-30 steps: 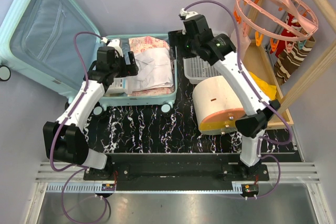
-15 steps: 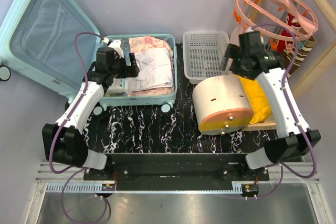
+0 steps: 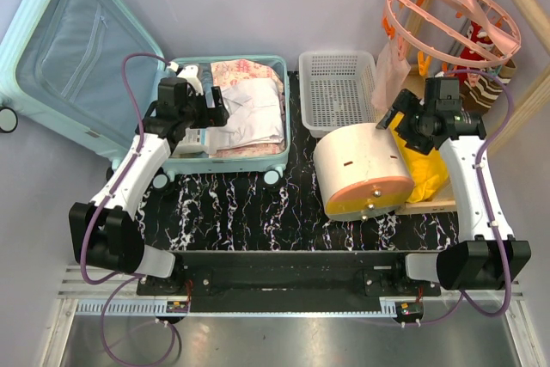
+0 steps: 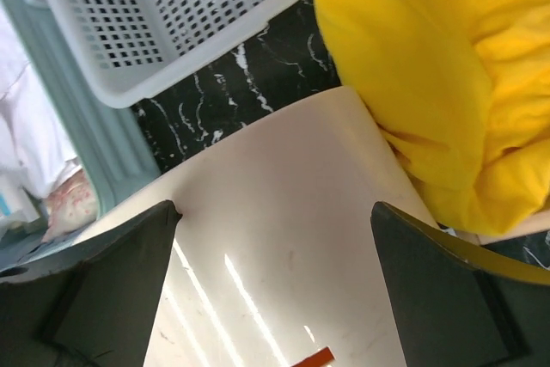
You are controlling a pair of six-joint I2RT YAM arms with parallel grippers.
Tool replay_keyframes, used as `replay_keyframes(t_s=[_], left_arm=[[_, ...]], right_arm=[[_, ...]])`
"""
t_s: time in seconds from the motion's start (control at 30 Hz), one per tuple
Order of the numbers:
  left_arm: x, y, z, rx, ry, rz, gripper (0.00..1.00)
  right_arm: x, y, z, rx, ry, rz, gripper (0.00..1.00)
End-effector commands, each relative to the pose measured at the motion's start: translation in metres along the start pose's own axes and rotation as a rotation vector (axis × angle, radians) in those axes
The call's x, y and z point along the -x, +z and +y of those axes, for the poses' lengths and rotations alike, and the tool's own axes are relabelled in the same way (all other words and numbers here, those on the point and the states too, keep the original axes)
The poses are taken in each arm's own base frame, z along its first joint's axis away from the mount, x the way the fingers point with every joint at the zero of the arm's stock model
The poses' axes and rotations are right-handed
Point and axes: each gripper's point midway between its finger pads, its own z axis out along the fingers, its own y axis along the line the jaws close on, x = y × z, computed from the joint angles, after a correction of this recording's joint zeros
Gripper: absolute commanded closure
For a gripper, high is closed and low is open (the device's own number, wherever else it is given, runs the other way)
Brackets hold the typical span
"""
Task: Open, take out, and arrange the luggage
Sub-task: Move the storage box to the center of the board.
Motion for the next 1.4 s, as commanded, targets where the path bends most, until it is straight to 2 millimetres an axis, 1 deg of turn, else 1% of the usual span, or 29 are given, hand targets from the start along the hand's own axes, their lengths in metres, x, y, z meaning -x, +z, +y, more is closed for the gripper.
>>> replay_keyframes(t_s=[0.0, 0.17, 0.27, 0.4, 0.53, 0.57, 0.63, 0.77, 0.93, 1.1, 1.13, 1.23, 1.37], left_arm=[[0.022, -0.004, -0.008, -0.029, 0.008, -0.067, 0.01], [0.022, -0.004, -0.005, -0.020, 0.015, -0.061, 0.01], [0.019, -0.004, -0.005, -0.016, 0.018, -0.054, 0.01], [0.016, -0.005, -0.002, -0.007, 0.023, -0.050, 0.01], [0.012, -0.002, -0.001, -0.005, 0.020, -0.043, 0.01], [0.011, -0.002, -0.001, -0.006, 0.019, -0.041, 0.01], [0.012, -0.001, -0.002, -0.009, 0.016, -0.043, 0.01], [0.010, 0.001, -0.001, -0.009, 0.013, -0.042, 0.01], [0.010, 0.002, 0.000, -0.005, 0.018, -0.043, 0.01], [0.011, 0.001, -0.001, -0.006, 0.020, -0.044, 0.01], [0.011, 0.001, -0.001, -0.006, 0.021, -0.044, 0.01], [0.011, 0.002, 0.001, 0.000, 0.023, -0.044, 0.01], [0.011, 0.003, 0.001, -0.001, 0.025, -0.042, 0.01]], right_arm=[[-0.033, 0.003, 0.008, 0.087, 0.010, 0.117, 0.01], [-0.050, -0.003, 0.016, 0.138, 0.061, 0.191, 0.05], [-0.057, -0.010, 0.019, 0.156, 0.110, 0.215, 0.06], [-0.062, -0.024, 0.027, 0.191, 0.172, 0.227, 0.07], [-0.072, -0.029, 0.028, 0.186, 0.202, 0.259, 0.08], [-0.076, -0.030, 0.032, 0.192, 0.204, 0.268, 0.08], [-0.079, -0.030, 0.035, 0.186, 0.195, 0.274, 0.09], [-0.081, -0.031, 0.048, 0.192, 0.161, 0.287, 0.09], [-0.095, -0.032, 0.065, 0.206, 0.100, 0.331, 0.09], [-0.099, -0.035, 0.078, 0.234, 0.054, 0.350, 0.09], [-0.103, -0.036, 0.082, 0.246, 0.027, 0.357, 0.10], [-0.103, -0.041, 0.098, 0.286, -0.051, 0.342, 0.10], [-0.106, -0.038, 0.103, 0.289, -0.094, 0.349, 0.11]])
